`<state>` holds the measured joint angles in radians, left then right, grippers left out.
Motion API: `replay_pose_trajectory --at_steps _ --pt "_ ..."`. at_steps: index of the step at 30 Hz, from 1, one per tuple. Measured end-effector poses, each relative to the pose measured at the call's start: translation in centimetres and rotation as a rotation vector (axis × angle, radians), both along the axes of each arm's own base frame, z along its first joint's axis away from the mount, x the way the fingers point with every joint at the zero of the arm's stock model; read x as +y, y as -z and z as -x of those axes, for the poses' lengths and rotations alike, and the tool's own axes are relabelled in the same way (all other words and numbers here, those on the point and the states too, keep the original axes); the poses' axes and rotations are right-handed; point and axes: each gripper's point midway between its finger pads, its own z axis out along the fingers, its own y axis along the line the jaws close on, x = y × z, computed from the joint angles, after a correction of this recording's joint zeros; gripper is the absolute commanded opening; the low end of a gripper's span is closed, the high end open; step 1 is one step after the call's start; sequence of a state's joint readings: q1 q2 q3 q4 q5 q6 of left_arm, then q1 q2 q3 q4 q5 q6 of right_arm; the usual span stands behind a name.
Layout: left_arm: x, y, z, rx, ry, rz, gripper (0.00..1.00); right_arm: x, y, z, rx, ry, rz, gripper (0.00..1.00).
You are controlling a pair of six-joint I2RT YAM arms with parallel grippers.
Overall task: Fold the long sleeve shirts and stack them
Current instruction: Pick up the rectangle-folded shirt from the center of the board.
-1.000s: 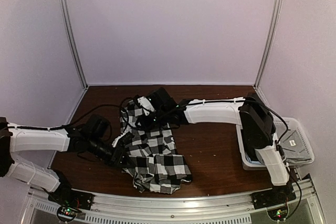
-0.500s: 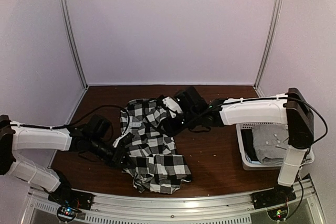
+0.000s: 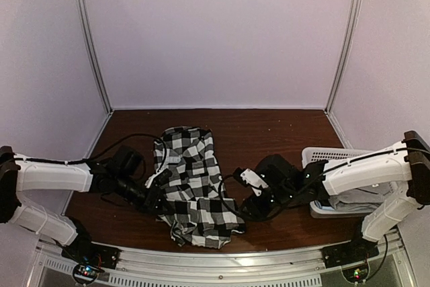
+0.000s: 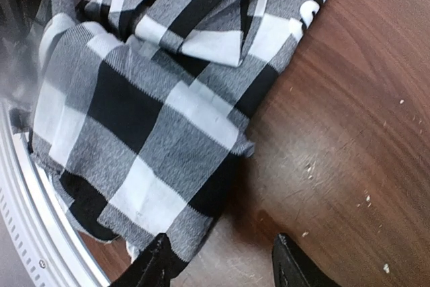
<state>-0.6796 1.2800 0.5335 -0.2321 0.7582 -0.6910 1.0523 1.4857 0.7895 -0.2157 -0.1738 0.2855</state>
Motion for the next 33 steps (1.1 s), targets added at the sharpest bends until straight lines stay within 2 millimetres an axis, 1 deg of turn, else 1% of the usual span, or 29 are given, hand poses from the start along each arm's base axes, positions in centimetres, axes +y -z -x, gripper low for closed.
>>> replay_pose_trajectory --at_steps 4,8,19,25,27,31,32,33 --pt "0.0 0.0 0.0 0.001 -0.001 0.0 0.07 0.1 0.5 1.9 0.005 -0.041 0.011 0.42" --pt "-0.1 -0.1 -0.2 -0.001 -0.005 -0.002 0.07 0.6 0.7 3.3 0.001 -0.077 0.017 0.41" --pt "0.0 -0.2 -0.4 -0.008 -0.02 -0.007 0.07 1.2 1.3 5.7 -0.011 -0.135 0.041 0.36" --pt "0.0 -0.4 -0.4 -0.013 -0.023 -0.003 0.07 1.1 3.5 6.5 0.012 -0.147 0.096 0.3" --pt "0.0 -0.4 -0.4 -0.014 -0.023 -0.003 0.07 1.0 4.1 6.6 0.018 -0.147 0.113 0.24" --pt "0.0 -0.4 -0.5 -0.014 -0.028 -0.005 0.05 1.0 4.4 6.3 0.004 -0.145 0.132 0.02" --pt "0.1 -0.5 -0.6 -0.016 -0.033 -0.007 0.05 1.1 4.3 6.2 -0.001 -0.139 0.135 0.0" --pt "0.1 -0.6 -0.7 -0.019 -0.039 -0.008 0.04 1.5 3.9 5.9 -0.01 -0.136 0.13 0.0"
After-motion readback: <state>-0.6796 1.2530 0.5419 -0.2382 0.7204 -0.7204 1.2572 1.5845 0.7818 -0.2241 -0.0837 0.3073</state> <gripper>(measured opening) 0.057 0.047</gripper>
